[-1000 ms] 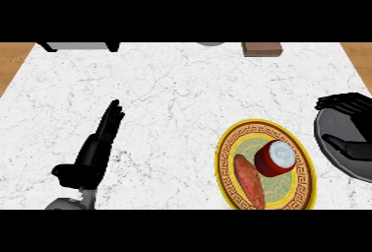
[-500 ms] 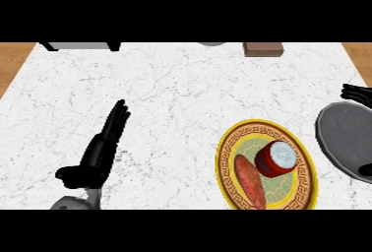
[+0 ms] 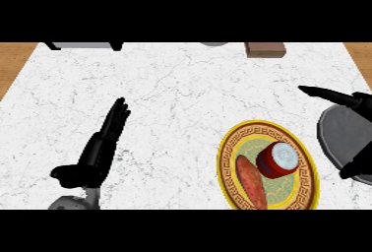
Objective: Pick the can from the plate and place it in the pan
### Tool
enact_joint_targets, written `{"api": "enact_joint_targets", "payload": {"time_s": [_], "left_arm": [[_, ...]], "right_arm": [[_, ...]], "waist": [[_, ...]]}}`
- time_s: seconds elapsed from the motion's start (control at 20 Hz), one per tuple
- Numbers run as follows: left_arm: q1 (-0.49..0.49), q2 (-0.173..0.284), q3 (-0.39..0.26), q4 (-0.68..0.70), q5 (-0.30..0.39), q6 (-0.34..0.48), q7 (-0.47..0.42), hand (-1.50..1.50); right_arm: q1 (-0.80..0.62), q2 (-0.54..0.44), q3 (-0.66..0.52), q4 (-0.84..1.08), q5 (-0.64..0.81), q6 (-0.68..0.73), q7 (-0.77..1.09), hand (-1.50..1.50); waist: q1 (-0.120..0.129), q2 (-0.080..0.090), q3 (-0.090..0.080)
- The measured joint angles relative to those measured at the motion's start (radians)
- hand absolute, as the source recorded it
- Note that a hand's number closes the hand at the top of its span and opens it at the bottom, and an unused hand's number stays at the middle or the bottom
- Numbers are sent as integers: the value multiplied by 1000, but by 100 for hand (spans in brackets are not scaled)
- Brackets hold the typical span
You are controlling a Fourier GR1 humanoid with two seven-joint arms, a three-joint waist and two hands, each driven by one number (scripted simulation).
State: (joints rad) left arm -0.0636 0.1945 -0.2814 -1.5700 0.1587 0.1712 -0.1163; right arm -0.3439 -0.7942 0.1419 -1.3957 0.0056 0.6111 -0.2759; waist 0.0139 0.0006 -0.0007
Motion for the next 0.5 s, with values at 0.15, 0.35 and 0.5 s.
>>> {"api": "enact_joint_targets", "payload": {"time_s": [0.15, 0.35, 0.5], "left_arm": [[4, -2, 4, 8, -2, -5, -10, 0], [2, 0, 14, 12, -5, -16, -12, 0], [7, -10, 13, 0, -15, -12, -2, 0]], "right_arm": [[-29, 2, 74, -44, 89, 13, 51, -150], [-28, 27, 168, -87, 223, 3, 87, -150], [-9, 60, 220, -102, 318, -17, 109, -150]], "waist": [[0, 0, 0], [-4, 0, 0], [-6, -1, 0]]}}
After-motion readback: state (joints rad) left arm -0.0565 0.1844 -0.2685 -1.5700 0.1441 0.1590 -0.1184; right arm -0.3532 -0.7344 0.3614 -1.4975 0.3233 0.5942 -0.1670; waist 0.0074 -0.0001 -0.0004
